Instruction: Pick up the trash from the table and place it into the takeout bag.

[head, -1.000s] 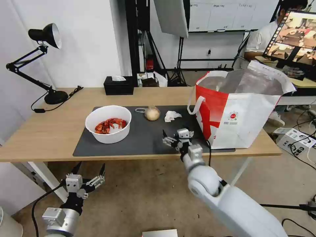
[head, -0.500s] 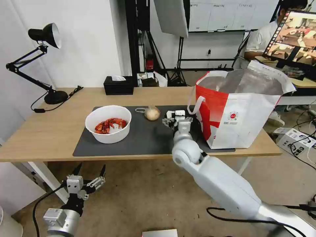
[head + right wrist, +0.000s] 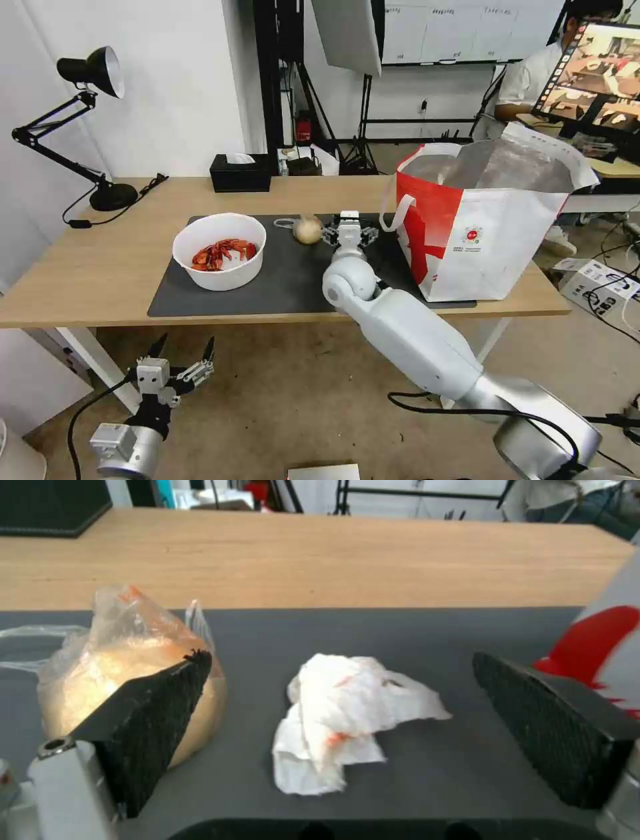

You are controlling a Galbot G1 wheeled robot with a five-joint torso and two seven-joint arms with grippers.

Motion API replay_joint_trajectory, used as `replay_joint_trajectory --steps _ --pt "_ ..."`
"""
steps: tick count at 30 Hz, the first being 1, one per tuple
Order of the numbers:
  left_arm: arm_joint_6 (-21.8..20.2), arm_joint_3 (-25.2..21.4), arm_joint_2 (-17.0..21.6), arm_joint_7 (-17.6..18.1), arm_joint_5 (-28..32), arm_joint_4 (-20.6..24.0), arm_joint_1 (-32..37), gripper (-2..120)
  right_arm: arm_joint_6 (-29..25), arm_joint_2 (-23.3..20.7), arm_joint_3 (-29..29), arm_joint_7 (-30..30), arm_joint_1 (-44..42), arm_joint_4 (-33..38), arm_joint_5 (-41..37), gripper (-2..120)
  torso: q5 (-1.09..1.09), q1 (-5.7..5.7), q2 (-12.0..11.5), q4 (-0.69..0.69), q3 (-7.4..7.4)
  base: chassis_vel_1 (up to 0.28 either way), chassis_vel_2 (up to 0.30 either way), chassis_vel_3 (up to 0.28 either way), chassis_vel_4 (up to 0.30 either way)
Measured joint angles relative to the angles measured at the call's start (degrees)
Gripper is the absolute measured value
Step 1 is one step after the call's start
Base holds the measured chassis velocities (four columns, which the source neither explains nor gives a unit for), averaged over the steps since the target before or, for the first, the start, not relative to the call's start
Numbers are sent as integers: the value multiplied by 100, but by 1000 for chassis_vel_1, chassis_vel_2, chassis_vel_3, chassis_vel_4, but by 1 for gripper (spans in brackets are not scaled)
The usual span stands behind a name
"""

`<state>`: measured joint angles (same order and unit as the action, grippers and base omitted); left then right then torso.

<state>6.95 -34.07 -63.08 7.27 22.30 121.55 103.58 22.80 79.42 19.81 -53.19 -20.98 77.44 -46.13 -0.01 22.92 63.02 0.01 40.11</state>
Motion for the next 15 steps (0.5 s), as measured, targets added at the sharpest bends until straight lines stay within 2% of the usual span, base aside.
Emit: replay_joint_trajectory --steps 8,15 --pt "4 68 -17 -1 -3 -59 -53 100 17 301 -42 245 314 -869 -34 100 0 0 0 0 0 0 0 0 0" --pt "5 135 -23 -1 -10 -113 -119 100 32 394 -75 336 473 -1239 -14 100 0 0 0 0 0 0 0 0 0"
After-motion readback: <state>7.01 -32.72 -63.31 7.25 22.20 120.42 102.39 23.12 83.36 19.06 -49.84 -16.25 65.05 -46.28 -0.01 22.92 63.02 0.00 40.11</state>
